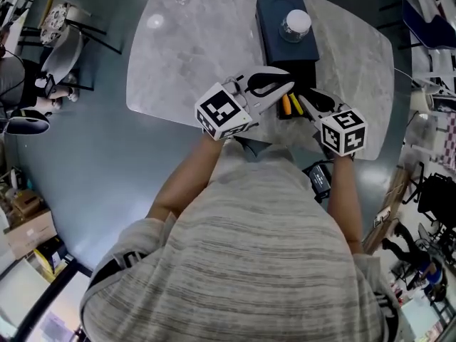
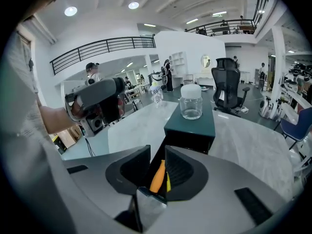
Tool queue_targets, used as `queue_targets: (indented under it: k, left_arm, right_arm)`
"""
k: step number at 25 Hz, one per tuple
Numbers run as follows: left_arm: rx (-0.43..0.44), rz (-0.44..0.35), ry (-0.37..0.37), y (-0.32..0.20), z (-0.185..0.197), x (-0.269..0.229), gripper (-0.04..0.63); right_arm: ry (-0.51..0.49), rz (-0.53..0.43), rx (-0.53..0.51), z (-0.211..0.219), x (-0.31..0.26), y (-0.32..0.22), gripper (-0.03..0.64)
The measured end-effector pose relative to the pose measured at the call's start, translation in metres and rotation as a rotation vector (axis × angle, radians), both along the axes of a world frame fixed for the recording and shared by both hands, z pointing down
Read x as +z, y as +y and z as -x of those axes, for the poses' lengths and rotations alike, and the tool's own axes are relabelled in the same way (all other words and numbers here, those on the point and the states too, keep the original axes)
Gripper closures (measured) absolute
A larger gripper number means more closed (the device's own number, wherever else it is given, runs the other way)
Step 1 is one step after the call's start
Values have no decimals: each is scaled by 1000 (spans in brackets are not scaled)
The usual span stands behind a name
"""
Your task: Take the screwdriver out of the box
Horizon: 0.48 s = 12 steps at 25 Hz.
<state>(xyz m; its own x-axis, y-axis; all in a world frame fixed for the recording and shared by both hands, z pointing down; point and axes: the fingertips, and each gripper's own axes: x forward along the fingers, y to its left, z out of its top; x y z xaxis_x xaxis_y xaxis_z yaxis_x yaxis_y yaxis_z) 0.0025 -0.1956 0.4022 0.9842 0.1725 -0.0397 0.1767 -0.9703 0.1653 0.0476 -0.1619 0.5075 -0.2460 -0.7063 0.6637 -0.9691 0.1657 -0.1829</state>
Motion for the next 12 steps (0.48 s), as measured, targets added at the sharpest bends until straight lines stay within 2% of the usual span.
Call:
queue_targets:
  k: [12]
  left_arm:
    - [-54,65,-6,-16,-3,22,560]
  right_arm:
    - [18,340,-27,-3,78,11,531]
